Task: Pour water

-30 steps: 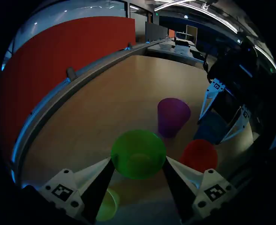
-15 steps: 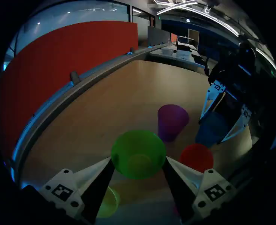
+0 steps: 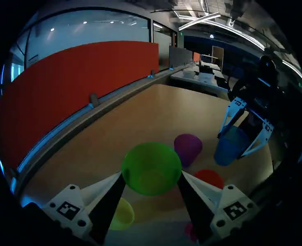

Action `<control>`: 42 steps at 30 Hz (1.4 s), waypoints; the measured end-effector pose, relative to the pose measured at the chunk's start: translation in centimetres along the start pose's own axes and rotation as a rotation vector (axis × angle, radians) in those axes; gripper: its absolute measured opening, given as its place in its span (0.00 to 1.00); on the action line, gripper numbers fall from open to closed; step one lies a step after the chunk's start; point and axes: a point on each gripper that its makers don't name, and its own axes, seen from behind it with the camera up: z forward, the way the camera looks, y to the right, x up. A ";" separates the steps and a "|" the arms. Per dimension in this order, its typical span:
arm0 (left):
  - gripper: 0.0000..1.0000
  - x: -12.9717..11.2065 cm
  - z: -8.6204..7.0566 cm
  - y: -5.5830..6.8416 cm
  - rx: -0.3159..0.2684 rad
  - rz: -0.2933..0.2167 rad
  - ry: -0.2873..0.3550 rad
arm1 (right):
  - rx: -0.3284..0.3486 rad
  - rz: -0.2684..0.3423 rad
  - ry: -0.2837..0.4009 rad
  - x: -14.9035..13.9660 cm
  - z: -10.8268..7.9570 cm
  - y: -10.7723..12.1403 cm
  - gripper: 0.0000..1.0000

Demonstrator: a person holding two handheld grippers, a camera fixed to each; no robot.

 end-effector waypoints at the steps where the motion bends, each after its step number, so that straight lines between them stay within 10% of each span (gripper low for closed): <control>1: 0.85 0.3 -0.3 0.0 0.004 -0.004 0.012 | -0.004 -0.006 0.004 0.4 -0.1 0.0 0.88; 42: 0.85 8.1 -11.6 2.7 0.122 -0.028 0.317 | -0.046 -0.046 0.175 11.0 -4.7 -2.3 0.88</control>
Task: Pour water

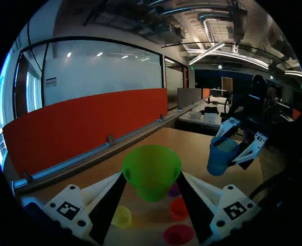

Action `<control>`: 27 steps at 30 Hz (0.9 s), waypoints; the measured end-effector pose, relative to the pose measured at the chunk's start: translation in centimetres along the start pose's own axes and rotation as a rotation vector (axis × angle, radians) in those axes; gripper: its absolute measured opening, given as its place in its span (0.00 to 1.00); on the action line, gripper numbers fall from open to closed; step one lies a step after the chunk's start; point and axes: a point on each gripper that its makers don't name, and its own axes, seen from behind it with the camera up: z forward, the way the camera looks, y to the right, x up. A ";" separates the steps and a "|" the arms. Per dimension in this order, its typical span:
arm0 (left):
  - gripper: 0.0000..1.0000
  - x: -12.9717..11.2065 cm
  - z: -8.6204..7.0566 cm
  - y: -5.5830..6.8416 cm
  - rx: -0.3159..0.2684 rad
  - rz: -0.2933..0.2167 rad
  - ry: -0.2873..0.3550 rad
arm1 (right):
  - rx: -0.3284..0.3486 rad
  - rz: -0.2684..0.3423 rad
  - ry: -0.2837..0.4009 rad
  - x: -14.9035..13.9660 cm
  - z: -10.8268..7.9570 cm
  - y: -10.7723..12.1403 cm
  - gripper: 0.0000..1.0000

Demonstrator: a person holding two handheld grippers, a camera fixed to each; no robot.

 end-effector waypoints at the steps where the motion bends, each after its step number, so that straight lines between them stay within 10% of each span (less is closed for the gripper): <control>1: 0.85 0.1 -0.2 0.1 0.001 0.001 0.006 | 0.000 0.000 0.003 0.1 0.0 -0.1 0.88; 27: 0.85 2.7 -2.8 2.4 0.015 -0.028 0.110 | -0.002 -0.007 0.061 2.6 -1.0 -1.1 0.88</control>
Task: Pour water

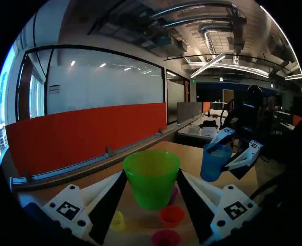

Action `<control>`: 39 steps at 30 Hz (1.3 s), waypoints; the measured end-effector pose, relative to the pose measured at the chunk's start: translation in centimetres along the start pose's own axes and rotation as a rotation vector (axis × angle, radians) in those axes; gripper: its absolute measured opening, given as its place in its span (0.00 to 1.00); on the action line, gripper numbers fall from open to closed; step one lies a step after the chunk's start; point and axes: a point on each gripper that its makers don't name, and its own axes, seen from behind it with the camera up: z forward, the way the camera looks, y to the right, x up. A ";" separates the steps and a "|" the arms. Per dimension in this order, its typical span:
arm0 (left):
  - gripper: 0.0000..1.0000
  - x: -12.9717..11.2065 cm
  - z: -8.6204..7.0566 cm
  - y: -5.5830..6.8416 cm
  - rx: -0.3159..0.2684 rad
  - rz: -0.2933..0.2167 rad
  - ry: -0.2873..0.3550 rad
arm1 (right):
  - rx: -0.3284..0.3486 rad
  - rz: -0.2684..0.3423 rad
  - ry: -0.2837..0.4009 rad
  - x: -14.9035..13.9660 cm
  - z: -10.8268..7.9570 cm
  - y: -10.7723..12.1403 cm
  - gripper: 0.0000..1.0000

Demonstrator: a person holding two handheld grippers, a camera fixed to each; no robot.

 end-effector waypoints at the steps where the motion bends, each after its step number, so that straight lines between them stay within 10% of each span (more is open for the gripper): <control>1: 0.85 0.0 -0.1 0.0 0.002 -0.001 0.002 | 0.000 0.000 0.002 0.1 0.0 0.0 0.88; 39: 0.85 -1.1 -2.8 1.7 0.022 -0.025 0.041 | 0.008 0.013 0.117 3.9 0.6 0.0 0.89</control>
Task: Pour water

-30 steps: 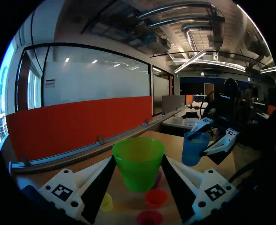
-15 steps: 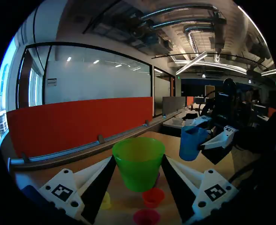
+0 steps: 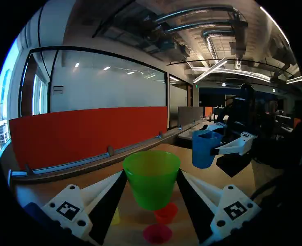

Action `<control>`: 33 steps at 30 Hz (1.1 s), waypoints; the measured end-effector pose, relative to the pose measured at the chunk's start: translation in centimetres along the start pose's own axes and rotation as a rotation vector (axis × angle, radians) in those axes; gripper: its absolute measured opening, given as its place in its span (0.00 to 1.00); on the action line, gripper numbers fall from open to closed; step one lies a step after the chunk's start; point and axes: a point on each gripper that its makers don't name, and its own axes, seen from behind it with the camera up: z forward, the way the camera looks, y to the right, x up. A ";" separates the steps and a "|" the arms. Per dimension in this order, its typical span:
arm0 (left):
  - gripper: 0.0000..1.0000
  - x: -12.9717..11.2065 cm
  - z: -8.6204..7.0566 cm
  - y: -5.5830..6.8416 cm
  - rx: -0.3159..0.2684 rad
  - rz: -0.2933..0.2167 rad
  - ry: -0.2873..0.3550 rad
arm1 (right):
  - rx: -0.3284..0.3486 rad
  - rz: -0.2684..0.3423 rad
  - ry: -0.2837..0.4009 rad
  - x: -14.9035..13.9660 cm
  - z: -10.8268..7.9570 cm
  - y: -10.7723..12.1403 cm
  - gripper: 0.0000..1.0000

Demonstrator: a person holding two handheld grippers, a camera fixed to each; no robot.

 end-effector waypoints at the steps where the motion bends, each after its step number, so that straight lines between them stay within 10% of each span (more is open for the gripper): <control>1: 0.85 0.0 0.0 0.0 -0.001 -0.001 0.002 | 0.001 -0.001 0.001 0.0 0.0 0.0 0.89; 33: 0.85 -2.3 -1.1 0.8 -0.048 -0.007 -0.019 | 0.015 -0.118 0.013 3.4 1.6 0.0 0.89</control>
